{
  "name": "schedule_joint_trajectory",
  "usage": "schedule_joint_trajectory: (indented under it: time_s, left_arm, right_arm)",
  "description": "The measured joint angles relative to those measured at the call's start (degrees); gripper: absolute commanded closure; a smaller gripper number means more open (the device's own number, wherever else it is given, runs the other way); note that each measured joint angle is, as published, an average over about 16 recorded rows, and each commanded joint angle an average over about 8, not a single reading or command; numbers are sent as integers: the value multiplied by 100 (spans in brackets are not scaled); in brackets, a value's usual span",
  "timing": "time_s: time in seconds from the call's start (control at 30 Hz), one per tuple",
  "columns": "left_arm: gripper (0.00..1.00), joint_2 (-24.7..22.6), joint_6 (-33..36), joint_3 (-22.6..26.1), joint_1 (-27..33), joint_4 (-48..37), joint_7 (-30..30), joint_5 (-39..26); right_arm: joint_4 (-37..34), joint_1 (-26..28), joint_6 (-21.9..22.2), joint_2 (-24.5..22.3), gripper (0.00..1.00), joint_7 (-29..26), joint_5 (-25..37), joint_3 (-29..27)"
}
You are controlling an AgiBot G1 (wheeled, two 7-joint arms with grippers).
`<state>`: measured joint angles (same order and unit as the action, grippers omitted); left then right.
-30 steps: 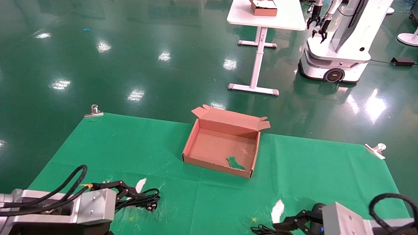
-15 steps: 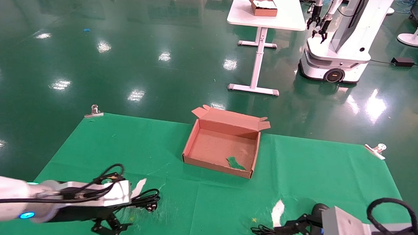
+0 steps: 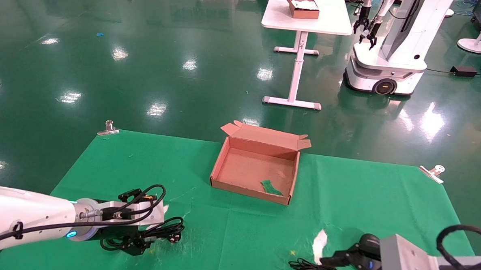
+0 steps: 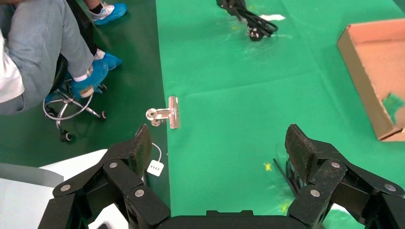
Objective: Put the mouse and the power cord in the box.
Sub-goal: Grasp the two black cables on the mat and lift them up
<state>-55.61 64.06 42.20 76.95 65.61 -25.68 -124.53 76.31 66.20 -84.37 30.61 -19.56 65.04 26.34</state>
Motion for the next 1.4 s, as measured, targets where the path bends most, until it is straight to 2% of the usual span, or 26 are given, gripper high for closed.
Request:
schedule_joint_trajectory:
  time_s: [0.17, 0.33, 0.53, 0.7, 0.87, 1.03, 1.4]
  left_arm:
    - [0, -58, -112, 36, -3, -188, 9, -147]
    - [0, -88, -187, 49, -11, -286, 24, -209]
    - [0, -111, -227, 63, -22, -305, 22, -257]
    - [0, -111, -228, 69, -28, -291, 32, -262]
    - [0, -111, -227, 70, -29, -285, 24, -267]
    - [0, -110, -226, 70, -30, -282, 21, -269]
    - [0, -110, -226, 70, -31, -279, 19, -270]
  right_arm:
    - [18, 21, 1, -10, 0, -35, 84, 35]
    - [24, 169, -58, 59, 0, -134, 432, 189]
    - [-86, 553, -202, 319, 0, -313, 1218, 539]
    - [-445, 1029, -346, 732, 0, -339, 2057, 939]
    - [-1132, 1545, -417, 1293, 0, -120, 2807, 1334]
    - [-2068, 2003, -365, 1906, 0, 330, 3351, 1653]
    - [-4238, 2666, 143, 3168, 0, 1402, 4085, 2103]
